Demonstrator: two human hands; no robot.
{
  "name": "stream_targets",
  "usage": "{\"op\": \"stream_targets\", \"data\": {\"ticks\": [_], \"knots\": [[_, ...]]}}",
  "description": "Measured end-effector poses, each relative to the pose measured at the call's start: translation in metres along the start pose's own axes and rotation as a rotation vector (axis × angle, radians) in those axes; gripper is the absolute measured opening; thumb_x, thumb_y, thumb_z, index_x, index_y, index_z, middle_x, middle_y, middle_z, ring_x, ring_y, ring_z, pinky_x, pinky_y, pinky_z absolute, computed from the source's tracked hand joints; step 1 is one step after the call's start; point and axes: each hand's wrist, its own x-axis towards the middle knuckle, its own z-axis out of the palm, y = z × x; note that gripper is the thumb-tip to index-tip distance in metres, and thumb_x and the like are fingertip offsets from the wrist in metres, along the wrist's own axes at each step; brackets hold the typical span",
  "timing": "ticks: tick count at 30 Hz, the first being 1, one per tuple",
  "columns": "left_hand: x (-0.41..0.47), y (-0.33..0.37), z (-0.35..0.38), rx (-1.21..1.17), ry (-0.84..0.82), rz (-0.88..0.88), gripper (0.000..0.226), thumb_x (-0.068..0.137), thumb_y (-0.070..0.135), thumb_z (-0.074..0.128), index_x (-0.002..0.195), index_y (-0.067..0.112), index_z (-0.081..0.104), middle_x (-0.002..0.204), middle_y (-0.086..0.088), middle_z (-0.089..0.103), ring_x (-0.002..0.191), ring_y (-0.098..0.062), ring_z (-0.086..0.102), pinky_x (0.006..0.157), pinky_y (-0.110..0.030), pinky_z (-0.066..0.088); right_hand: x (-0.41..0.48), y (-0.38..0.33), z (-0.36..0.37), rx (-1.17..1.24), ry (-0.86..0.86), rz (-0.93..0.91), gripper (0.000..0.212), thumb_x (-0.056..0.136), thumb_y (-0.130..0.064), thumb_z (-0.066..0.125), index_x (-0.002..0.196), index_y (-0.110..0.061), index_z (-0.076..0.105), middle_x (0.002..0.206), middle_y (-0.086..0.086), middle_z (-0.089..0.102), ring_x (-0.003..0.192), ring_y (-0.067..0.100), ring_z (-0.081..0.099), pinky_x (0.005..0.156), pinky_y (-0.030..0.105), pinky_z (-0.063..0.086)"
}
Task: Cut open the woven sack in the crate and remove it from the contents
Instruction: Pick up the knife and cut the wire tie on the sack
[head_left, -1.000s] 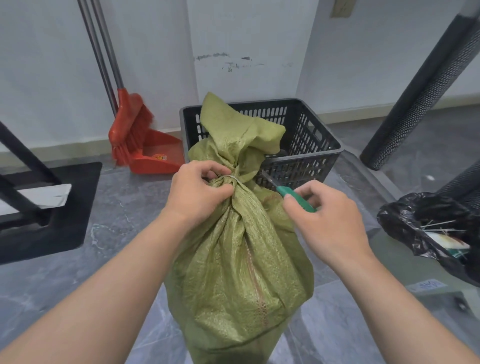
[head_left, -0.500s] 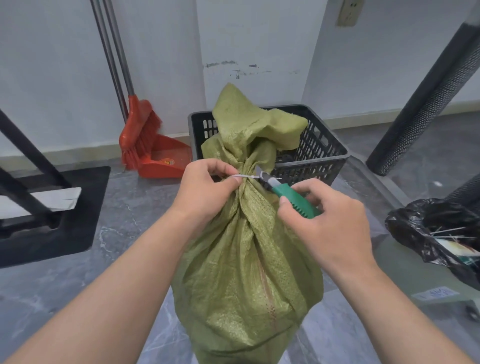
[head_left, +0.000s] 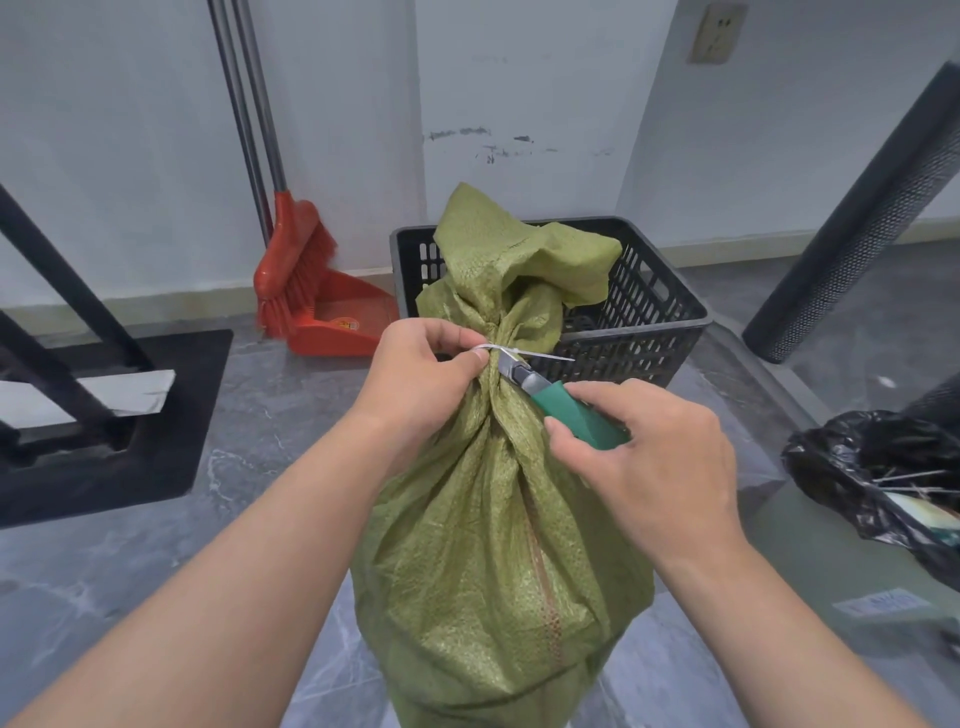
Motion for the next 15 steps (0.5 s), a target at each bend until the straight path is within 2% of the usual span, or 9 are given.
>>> {"op": "stream_targets", "data": {"ticks": [10,13,15], "knots": [[0.0013,-0.0002,-0.0011,-0.037,0.008,-0.010,0.010,0.090,0.009,0.077,0.083,0.017,0.077,0.068,0.004,0.065,0.056,-0.002,0.054,0.061,-0.016,0.046,0.0016,0.0001,0.0021,0.005,0.004,-0.016,0.031,0.072,-0.049,0.081,0.100,-0.037,0.079,0.073,-0.009,0.066,0.071,0.019,0.065,0.055,0.035,0.053],[0.0013,-0.0007,-0.0007,-0.043,0.015,-0.002,0.015,0.090,0.007,0.077,0.080,0.018,0.076,0.064,0.007,0.063,0.050,0.004,0.052,0.056,-0.011,0.044,0.0018,-0.0025,0.0029,-0.003,0.001,-0.012,0.028,0.071,-0.048,0.083,0.098,-0.038,0.079,0.073,-0.010,0.066,0.071,0.017,0.064,0.055,0.032,0.051],[0.0015,-0.0015,-0.0005,-0.040,0.013,0.005,0.015,0.089,0.008,0.078,0.079,0.019,0.076,0.063,0.008,0.063,0.051,0.003,0.052,0.057,-0.013,0.043,0.0023,-0.0039,0.0033,-0.012,0.001,-0.006,0.027,0.072,-0.049,0.082,0.098,-0.039,0.079,0.073,-0.010,0.065,0.071,0.016,0.064,0.055,0.030,0.048]]}}
